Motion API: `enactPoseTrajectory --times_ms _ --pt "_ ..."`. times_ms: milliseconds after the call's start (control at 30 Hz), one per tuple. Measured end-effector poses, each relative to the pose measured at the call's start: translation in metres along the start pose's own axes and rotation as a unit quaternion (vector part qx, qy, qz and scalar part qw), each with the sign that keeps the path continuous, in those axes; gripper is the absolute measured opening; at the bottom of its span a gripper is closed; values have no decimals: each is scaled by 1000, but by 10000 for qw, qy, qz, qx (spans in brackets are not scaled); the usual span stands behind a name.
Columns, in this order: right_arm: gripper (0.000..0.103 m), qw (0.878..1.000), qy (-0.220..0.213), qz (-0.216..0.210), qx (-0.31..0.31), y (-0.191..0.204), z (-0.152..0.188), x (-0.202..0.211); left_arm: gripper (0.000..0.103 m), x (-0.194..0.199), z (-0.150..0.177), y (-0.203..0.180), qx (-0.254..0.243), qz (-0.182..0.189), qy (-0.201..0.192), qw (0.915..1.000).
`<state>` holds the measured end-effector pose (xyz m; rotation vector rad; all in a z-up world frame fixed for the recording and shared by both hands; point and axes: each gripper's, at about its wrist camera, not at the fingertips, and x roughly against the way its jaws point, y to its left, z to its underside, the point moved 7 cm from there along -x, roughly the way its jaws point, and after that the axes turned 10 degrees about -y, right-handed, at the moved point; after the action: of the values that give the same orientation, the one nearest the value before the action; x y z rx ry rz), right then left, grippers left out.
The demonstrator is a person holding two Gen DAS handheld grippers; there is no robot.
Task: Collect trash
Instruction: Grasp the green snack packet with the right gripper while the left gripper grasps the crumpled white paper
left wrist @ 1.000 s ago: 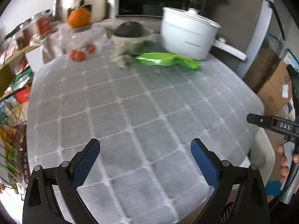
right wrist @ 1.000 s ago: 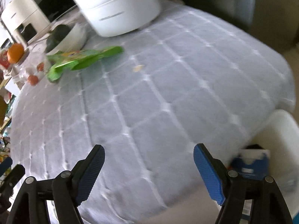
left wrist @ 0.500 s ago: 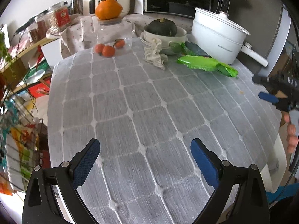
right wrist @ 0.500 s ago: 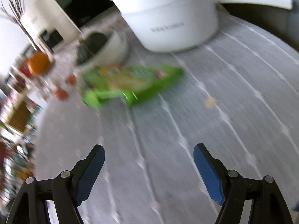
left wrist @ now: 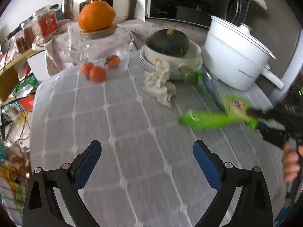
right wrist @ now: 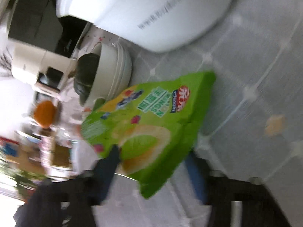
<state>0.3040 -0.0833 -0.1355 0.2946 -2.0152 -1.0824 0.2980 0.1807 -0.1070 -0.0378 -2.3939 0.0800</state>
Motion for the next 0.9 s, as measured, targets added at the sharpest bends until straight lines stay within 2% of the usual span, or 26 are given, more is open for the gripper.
enactPoseTrajectory --times_ms 67,133,267,367,467,500,700,833,900 --pt "22 9995 122 -230 -156 -2 1 0 98 -14 -11 -2 105 20 -112 9999" --pt "14 9997 68 -107 217 -3 -3 13 92 -31 -22 -6 182 60 -139 9997" --pt "12 9974 42 247 671 -16 -4 45 78 -69 -33 -23 25 60 -68 10000" --pt "12 9949 99 520 861 -31 -2 60 67 -96 -40 -35 -138 -84 -77 9998" --pt "12 9915 142 696 1089 -38 -1 72 53 -112 -44 -42 -230 -149 -101 9996" --pt "12 9900 155 745 1190 -39 0 75 44 -117 -45 -43 -268 -182 -81 9994" --pt "12 9845 216 923 1477 -54 -3 89 34 -119 -46 -46 -346 -317 -90 9989" --pt "12 9846 147 948 1460 -60 -7 102 27 -97 -36 -45 -251 -324 -6 9992" --pt "12 9846 85 974 1451 -60 -7 111 27 -82 -29 -45 -159 -284 37 9995"
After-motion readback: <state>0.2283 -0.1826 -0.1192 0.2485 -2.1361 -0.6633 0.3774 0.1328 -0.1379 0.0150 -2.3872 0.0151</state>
